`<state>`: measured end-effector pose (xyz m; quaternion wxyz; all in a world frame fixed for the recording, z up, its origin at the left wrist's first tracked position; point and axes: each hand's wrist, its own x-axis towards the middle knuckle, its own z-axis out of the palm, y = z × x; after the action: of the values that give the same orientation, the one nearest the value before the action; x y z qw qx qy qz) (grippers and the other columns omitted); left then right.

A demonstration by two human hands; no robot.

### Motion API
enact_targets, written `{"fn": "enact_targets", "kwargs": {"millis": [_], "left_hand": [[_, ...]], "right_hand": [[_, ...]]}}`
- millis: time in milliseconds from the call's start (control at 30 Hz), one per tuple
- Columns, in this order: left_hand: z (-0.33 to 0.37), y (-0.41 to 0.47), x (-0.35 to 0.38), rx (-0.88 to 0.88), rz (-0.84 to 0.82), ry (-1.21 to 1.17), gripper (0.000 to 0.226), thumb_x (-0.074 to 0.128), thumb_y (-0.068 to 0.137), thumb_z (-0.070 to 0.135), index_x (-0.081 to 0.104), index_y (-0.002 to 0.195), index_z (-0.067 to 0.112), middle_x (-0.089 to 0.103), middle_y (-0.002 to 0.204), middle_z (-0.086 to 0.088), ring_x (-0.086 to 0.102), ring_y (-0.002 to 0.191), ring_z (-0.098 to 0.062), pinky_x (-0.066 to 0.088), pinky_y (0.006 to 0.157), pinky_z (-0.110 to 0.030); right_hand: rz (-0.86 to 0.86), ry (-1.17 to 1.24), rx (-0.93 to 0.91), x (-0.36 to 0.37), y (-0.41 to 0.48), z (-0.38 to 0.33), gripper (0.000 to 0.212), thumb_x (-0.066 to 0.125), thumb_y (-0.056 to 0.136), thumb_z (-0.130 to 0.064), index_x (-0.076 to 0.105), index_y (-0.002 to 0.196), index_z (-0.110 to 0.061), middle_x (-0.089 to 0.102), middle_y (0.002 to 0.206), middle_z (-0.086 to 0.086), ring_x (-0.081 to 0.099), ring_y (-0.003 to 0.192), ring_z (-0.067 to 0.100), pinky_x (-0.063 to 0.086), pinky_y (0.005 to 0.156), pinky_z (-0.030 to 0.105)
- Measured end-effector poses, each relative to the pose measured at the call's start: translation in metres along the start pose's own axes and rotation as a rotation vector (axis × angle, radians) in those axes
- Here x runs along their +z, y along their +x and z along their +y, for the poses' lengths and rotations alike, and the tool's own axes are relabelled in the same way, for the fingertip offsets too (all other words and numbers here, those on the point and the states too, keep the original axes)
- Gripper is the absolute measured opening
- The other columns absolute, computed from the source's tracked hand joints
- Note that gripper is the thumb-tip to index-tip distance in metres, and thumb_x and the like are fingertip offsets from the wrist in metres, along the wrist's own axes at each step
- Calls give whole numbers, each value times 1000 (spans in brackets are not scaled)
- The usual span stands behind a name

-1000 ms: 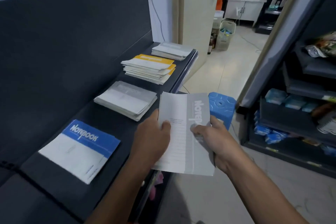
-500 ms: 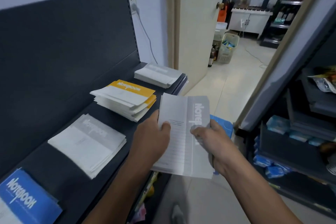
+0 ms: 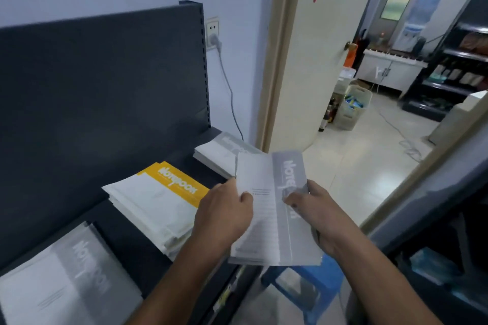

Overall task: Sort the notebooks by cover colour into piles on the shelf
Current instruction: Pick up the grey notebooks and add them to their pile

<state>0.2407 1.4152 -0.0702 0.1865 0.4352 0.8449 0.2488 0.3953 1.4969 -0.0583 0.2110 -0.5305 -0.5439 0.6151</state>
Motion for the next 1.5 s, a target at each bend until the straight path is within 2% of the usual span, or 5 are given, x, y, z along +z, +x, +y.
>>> {"fn": "enact_targets", "kwargs": {"millis": [433, 633, 867, 1033, 1500], "left_hand": [[24, 103, 22, -274, 196, -186, 24, 44, 94, 26, 44, 76, 9, 54, 67, -5, 51, 64, -24, 31, 52, -35], [39, 137, 33, -456, 329, -227, 18, 46, 94, 26, 61, 91, 16, 68, 79, 0, 67, 67, -18, 56, 68, -44], [43, 165, 47, -580, 480, -214, 15, 52, 98, 22, 66, 94, 24, 69, 88, 8, 62, 72, -4, 40, 52, -17], [37, 180, 59, -655, 545, -175, 14, 57, 98, 23, 68, 106, 26, 66, 99, 9, 63, 81, -4, 45, 60, -13], [33, 180, 65, -865, 525, 63, 31, 53, 100, 37, 60, 126, 23, 59, 108, 4, 60, 86, -9, 44, 62, -18]], "right_hand": [[-238, -493, -248, -3, 188, -70, 24, 61, 83, -7, 68, 102, -19, 73, 94, 4, 71, 84, 27, 60, 71, 41], [-367, -574, -327, 16, 262, -83, 45, 68, 80, -19, 63, 124, -21, 73, 98, 2, 68, 82, 18, 42, 57, 24], [-441, -611, -403, 28, 296, -96, 31, 61, 91, -16, 59, 121, -23, 71, 98, 0, 68, 89, 26, 54, 79, 40], [-499, -702, -389, 33, 314, -92, 39, 53, 95, -11, 64, 133, -16, 69, 83, 3, 60, 66, 17, 45, 58, 28], [-634, -1038, -461, 49, 319, -89, 17, 53, 92, -21, 58, 86, -5, 62, 73, 8, 53, 65, 18, 38, 55, 26]]}}
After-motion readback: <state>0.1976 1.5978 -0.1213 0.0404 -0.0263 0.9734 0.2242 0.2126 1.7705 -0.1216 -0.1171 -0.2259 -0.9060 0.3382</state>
